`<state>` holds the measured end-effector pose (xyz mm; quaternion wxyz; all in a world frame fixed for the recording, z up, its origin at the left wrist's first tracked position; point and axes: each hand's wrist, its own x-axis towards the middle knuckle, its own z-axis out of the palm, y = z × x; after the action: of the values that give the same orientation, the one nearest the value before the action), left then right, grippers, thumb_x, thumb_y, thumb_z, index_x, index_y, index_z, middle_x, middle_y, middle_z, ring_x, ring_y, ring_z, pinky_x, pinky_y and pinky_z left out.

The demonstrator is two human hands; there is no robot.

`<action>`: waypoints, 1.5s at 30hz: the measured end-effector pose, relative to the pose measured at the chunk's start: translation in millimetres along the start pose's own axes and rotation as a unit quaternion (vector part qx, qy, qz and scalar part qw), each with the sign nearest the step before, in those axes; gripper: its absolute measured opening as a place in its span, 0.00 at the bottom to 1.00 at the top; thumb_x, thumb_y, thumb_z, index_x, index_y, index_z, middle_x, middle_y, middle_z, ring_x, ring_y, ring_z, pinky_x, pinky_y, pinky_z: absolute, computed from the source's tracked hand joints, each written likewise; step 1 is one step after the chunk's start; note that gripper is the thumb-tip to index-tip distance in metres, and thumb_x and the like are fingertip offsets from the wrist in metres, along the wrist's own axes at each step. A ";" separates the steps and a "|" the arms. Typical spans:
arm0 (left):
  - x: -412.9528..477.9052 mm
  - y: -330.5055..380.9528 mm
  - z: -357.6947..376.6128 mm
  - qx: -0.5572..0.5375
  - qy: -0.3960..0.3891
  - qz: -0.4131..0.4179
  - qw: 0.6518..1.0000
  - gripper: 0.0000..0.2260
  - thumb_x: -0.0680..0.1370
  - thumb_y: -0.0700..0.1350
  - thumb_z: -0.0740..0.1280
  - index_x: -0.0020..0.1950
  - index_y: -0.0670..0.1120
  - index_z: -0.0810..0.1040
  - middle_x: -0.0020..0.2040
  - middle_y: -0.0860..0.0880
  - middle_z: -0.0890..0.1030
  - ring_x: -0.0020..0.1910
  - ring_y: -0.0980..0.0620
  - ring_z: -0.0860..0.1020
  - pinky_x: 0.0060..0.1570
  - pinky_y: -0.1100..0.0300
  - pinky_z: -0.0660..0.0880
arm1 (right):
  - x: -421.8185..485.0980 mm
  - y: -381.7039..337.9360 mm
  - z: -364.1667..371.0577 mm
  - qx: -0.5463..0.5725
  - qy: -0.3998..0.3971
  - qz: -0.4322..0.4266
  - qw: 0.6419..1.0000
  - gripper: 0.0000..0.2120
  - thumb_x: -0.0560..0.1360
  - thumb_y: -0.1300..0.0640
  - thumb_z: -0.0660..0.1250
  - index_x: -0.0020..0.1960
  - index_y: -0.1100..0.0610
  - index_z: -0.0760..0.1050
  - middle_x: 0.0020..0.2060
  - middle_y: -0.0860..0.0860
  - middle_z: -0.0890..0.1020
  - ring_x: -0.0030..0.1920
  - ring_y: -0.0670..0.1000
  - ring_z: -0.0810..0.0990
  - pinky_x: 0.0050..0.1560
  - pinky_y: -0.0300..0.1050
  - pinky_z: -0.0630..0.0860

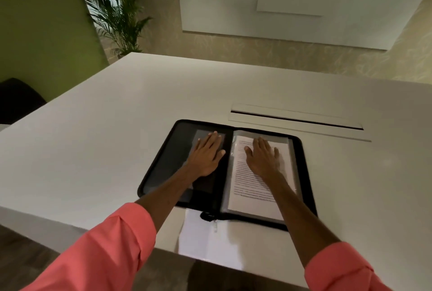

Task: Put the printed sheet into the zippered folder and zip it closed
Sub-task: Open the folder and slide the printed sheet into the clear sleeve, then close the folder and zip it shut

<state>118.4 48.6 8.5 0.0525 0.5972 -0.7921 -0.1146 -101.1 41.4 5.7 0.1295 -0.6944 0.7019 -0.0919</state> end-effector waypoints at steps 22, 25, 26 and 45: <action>-85.9 -139.3 -19.8 -0.172 0.122 -0.171 0.962 0.21 0.88 0.46 0.60 0.81 0.43 0.69 0.71 0.38 0.78 0.71 0.37 0.76 0.72 0.43 0.73 | -53.4 -172.4 78.8 -0.041 -0.034 -0.090 0.995 0.32 0.89 0.41 0.50 0.87 0.56 0.51 0.87 0.57 0.51 0.88 0.58 0.50 0.85 0.67 0.51; -86.1 -143.6 -25.6 -0.277 0.143 -0.181 0.933 0.20 0.87 0.43 0.62 0.79 0.45 0.72 0.70 0.41 0.82 0.69 0.39 0.79 0.72 0.44 0.75 | -56.2 -174.0 82.0 -0.040 -0.028 -0.088 0.995 0.33 0.89 0.41 0.50 0.87 0.56 0.49 0.87 0.57 0.50 0.88 0.58 0.49 0.85 0.67 0.50; -85.8 -144.6 -28.5 -0.314 0.151 -0.190 0.918 0.19 0.86 0.43 0.63 0.78 0.46 0.73 0.69 0.42 0.82 0.68 0.40 0.81 0.71 0.45 0.76 | -56.9 -173.9 82.8 -0.038 -0.024 -0.088 0.995 0.32 0.89 0.42 0.50 0.88 0.56 0.49 0.87 0.57 0.50 0.88 0.58 0.48 0.86 0.67 0.50; -48.2 -58.2 -117.6 -0.505 0.251 0.048 0.825 0.14 0.89 0.43 0.60 0.71 0.48 0.80 0.61 0.48 0.86 0.52 0.52 0.87 0.45 0.61 0.84 | -48.8 -154.7 -24.1 0.242 0.177 -0.059 0.952 0.21 0.88 0.41 0.55 0.73 0.50 0.74 0.68 0.51 0.81 0.68 0.54 0.80 0.66 0.58 0.79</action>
<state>212.2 65.7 110.7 0.5489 0.4570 -0.6107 -0.3419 38.6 85.9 79.0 0.1612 -0.6550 0.6280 -0.3881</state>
